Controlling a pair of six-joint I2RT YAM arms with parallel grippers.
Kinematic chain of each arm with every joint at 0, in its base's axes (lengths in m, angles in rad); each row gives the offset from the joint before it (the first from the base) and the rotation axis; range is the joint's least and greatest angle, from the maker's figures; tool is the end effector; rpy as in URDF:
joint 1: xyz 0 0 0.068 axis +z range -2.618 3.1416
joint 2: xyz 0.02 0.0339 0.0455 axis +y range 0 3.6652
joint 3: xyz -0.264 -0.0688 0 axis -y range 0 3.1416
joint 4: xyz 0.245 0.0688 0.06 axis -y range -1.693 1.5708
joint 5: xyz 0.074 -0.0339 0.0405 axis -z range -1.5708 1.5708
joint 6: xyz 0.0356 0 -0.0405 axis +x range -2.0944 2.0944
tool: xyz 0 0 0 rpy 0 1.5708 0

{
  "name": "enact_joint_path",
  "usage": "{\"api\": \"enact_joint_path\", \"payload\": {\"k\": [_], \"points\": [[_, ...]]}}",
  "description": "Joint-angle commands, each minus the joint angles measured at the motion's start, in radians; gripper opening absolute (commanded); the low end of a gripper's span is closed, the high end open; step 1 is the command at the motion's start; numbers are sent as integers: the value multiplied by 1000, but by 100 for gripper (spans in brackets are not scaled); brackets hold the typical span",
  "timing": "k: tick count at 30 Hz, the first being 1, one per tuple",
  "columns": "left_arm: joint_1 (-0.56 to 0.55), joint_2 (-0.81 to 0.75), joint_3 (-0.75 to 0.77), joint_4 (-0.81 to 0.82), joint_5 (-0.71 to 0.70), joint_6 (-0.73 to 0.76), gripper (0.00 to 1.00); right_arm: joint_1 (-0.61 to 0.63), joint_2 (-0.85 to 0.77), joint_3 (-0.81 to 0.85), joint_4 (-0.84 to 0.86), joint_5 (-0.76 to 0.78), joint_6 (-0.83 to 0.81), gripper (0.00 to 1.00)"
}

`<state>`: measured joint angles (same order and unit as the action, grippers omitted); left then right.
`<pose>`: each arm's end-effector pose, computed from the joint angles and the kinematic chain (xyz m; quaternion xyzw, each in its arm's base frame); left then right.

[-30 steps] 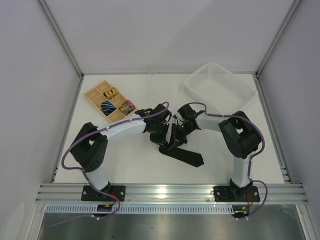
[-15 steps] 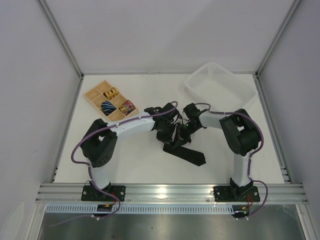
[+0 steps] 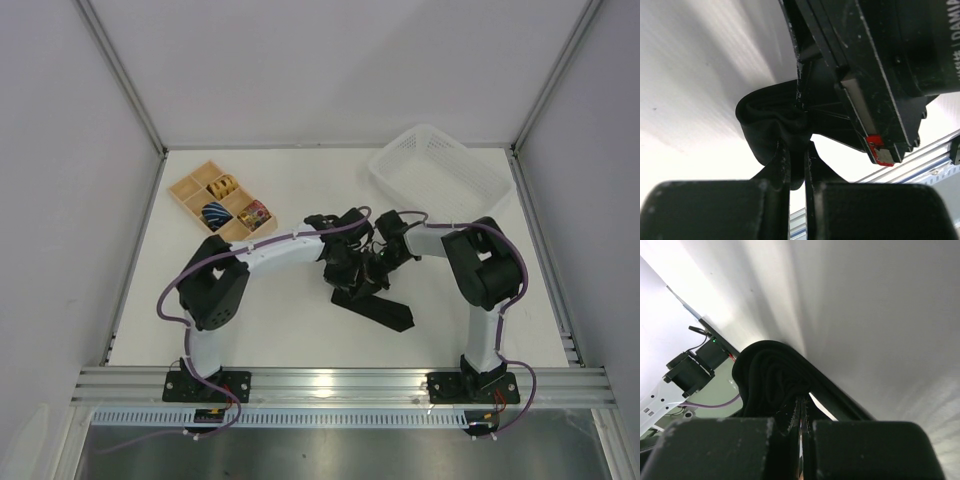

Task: Roll the ties
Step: Roll the tie

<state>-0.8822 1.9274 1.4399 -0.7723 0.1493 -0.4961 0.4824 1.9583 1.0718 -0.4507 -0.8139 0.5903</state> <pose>0.2438 -0.3046 0.1952 0.2003 0.9647 -0.1551 0.0723 0.2927 0.1825 0.1102 -0.0031 -0.9132 -0.3926 0.1089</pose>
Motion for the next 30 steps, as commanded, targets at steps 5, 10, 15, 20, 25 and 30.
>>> {"api": "enact_joint_path", "payload": {"k": [5,10,15,20,25,30], "points": [[-95,58,25,249,252,-55,25,-2,-2,14,153,-51,9,0],[-97,73,-21,303,276,-65,36,-16,-4,1,138,-48,-6,0],[-101,81,-36,337,280,-67,44,-25,-21,0,98,-21,-24,0],[-101,78,-42,338,271,-61,48,-30,-62,4,21,44,-33,0],[-100,78,-23,309,234,-45,48,-30,-90,5,15,70,-33,0],[-92,41,-32,292,203,-22,54,-38,-61,31,9,52,-43,0]]}}
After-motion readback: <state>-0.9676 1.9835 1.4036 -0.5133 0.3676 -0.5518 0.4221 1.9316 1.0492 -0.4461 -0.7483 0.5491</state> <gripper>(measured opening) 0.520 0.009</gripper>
